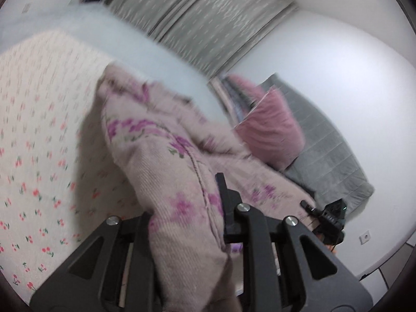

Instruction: Fold large clothes

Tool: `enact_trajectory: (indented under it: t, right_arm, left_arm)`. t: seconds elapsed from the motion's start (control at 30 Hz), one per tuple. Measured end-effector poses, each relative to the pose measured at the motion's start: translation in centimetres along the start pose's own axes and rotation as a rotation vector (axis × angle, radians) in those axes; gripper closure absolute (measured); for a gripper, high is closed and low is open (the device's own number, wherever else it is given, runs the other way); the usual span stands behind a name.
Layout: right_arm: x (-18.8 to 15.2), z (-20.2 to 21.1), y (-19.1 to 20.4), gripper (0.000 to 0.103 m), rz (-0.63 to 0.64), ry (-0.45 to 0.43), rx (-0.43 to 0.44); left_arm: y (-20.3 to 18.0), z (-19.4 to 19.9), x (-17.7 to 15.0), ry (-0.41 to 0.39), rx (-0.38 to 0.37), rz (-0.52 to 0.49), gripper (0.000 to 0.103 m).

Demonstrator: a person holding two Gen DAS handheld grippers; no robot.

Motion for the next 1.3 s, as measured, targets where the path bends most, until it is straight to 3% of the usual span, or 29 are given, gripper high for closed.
enact_trajectory:
  t: [0.17,0.33,0.5,0.67,0.77,0.93,1.13,1.23,1.3]
  right_arm:
    - [0.7,5.2,2.8,0.085,0.046,-0.092,0.056]
    - [-0.4,11.1,4.7,0.085,0.040,-0.112,0.061]
    - [0.0,12.3,5.8,0.085,0.079,-0.080,0.005]
    - [1.6,6.9,3.1,0.085,0.048,-0.045,-0.068]
    - [3.9,2.8,1.1,0.084,0.050,-0.081,-0.141]
    - [7.2,-3.9,-2.3,0.083,0.026,-0.084,-0.220]
    - [7.4,-12.0,-8.2,0.080,0.004,-0.008,-0.368]
    - [6.3,-14.6,-10.8,0.075,0.037,0.015,-0.408]
    - [5.2,-15.7,-12.0,0.072,0.062,0.021,-0.410]
  left_arm:
    - [-3.4,5.2,0.8,-0.074,-0.061,-0.061,0.082]
    - [-5.4,9.4,-0.9,-0.055,-0.101,-0.088,0.082]
    - [-4.6,8.8,-1.6,0.000,-0.025,-0.100,0.081]
    - [-0.1,3.9,0.7,0.016,0.056,0.020,0.080]
    - [1.3,1.0,3.1,-0.021,0.097,0.014,0.079]
    - [3.5,-6.0,6.2,-0.067,0.231,0.003,0.076]
    - [8.8,-14.1,5.7,-0.048,0.381,0.000,0.073]
    - [11.1,-16.2,4.1,-0.022,0.407,-0.004,0.070]
    - [10.9,-16.3,3.5,-0.047,0.410,-0.055,0.068]
Point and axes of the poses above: each gripper's, at about its wrist camera, not at the fingertips, and z roughly against the way its jaws point, y to its left, x to its top, the point moved 5 cm from there along -z, roughly the way its jaws point, and after that the axes turned 3 degrees about x, right-handed, at the moved point
